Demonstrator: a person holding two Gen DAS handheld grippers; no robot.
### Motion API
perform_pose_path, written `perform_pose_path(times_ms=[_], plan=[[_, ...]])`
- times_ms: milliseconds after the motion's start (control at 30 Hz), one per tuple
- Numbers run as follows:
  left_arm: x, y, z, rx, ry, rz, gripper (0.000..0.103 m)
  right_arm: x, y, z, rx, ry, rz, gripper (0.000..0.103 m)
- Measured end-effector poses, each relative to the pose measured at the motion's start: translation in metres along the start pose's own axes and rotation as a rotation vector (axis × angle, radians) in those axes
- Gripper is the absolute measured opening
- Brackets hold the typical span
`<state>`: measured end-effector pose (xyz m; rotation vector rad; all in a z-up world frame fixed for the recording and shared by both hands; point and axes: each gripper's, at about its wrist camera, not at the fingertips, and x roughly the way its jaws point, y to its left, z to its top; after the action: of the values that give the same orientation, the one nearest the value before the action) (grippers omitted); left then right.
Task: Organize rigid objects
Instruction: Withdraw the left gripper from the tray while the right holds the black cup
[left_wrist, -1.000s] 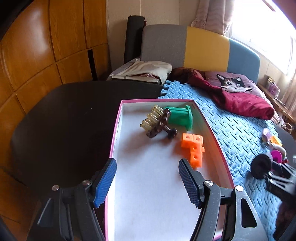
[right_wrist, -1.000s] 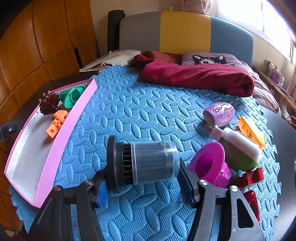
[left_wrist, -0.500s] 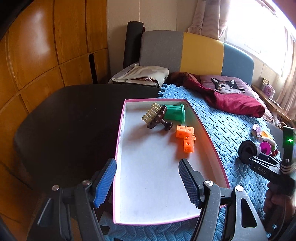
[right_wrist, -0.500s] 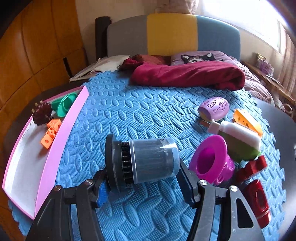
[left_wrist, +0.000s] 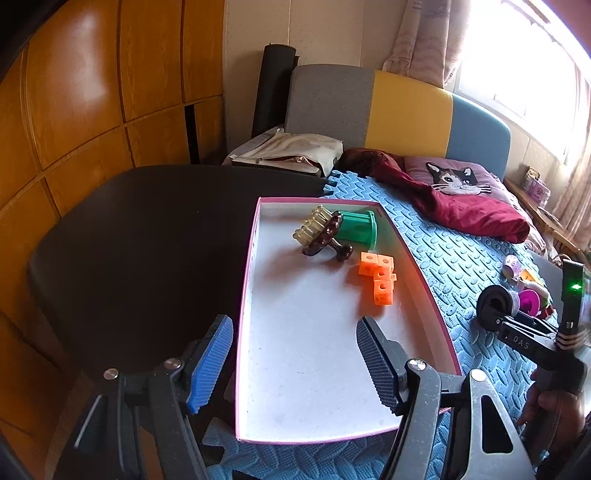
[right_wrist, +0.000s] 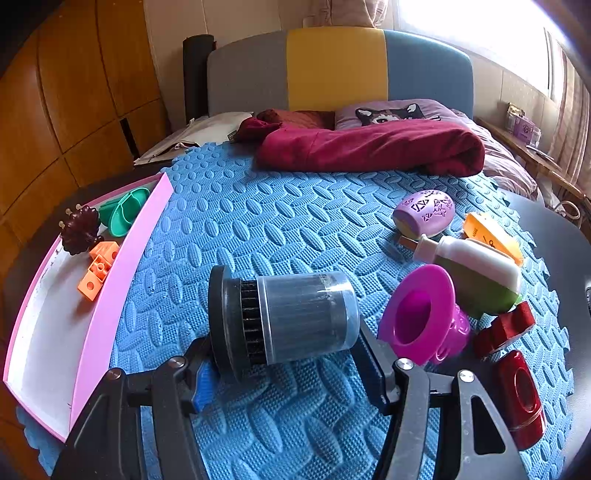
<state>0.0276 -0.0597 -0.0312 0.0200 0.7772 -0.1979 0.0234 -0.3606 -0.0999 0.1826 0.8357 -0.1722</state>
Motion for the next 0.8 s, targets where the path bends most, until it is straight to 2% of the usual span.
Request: perform_pose_path(times_ms=[800], plan=[[-0.005,0.013,-0.002,-0.02,-0.008,0.025,0.07,0.0,0.001,0.0,-0.005,-0.002,-0.009,0.063]])
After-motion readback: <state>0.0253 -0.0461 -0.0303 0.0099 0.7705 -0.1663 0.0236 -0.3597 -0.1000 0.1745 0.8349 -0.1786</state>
